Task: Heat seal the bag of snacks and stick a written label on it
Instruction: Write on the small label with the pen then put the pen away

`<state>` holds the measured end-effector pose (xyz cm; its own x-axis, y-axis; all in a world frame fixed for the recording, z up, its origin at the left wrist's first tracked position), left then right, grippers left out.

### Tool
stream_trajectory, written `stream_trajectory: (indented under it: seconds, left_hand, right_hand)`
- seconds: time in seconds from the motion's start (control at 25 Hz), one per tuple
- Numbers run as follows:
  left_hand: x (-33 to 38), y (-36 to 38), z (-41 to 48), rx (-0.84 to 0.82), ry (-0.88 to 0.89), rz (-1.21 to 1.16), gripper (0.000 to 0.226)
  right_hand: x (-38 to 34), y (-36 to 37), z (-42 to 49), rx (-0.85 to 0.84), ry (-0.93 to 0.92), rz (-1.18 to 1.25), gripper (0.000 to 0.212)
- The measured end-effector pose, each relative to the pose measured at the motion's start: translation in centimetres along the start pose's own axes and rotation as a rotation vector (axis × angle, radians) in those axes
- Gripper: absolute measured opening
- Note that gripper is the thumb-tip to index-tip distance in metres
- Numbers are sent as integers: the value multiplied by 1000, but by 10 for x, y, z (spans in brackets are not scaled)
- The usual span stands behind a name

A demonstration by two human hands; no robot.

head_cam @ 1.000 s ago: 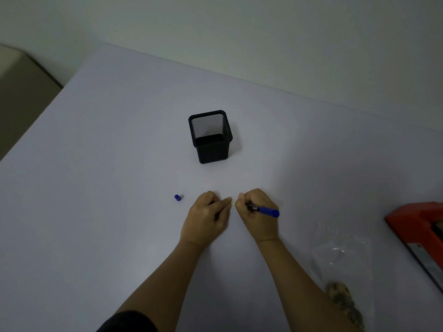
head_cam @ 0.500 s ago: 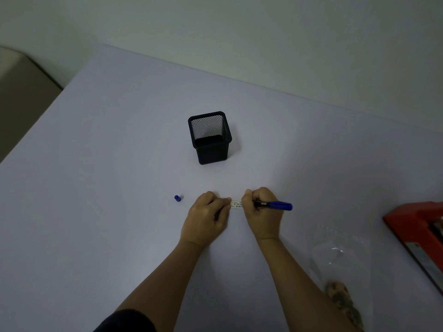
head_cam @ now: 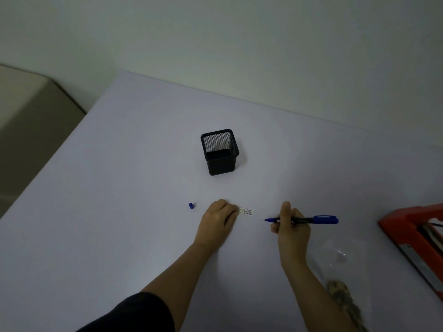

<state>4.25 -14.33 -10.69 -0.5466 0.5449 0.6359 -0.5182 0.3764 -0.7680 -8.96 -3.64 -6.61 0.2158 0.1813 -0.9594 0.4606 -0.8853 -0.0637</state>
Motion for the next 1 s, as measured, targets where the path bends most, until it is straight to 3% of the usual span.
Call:
stream_trajectory:
  seconds: [0.2, 0.32, 0.44, 0.52, 0.64, 0.76, 0.8, 1.0]
  left_hand:
    - [19, -27, -3, 52, -155, -171, 26]
    - [12, -59, -10, 252, -255, 14, 32]
    - [-17, -73, -22, 72, -460, 173, 40]
    - [-25, -75, -28, -69, -450, 142, 32]
    - [-7, -89, -25, 31, -506, -130, 24]
    - [45, -109, -20, 83, -630, -820, 16]
    - [61, -114, -20, 66, -634, -945, 17]
    - [93, -121, -26, 25, -680, -1229, 18]
  right_hand:
    - [-26, -4, -6, 11, 152, 171, 50]
    - [-35, -4, -7, -39, 190, 176, 44]
    - [-42, -1, -13, -85, 133, 116, 30]
    - [-48, 4, -17, -110, 115, 100, 30]
    - [-62, 11, -23, -142, 81, 99, 27]
    - [-85, 14, -30, -164, 40, 160, 23]
    - [-93, 15, -32, -168, 33, 175, 23]
    - [-113, 18, -41, -197, 12, 162, 22]
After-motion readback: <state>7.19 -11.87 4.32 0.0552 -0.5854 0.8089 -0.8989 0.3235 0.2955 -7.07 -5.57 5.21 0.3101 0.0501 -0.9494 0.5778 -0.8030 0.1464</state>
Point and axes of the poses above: each hand's wrist, its own z-axis towards the middle knuckle, its own y-axis out of the palm, x = y × z, the point moved 2 cm from there along z, towards the middle knuckle, and after that the axes turned 2 degrees about z, right-handed, at the moved point
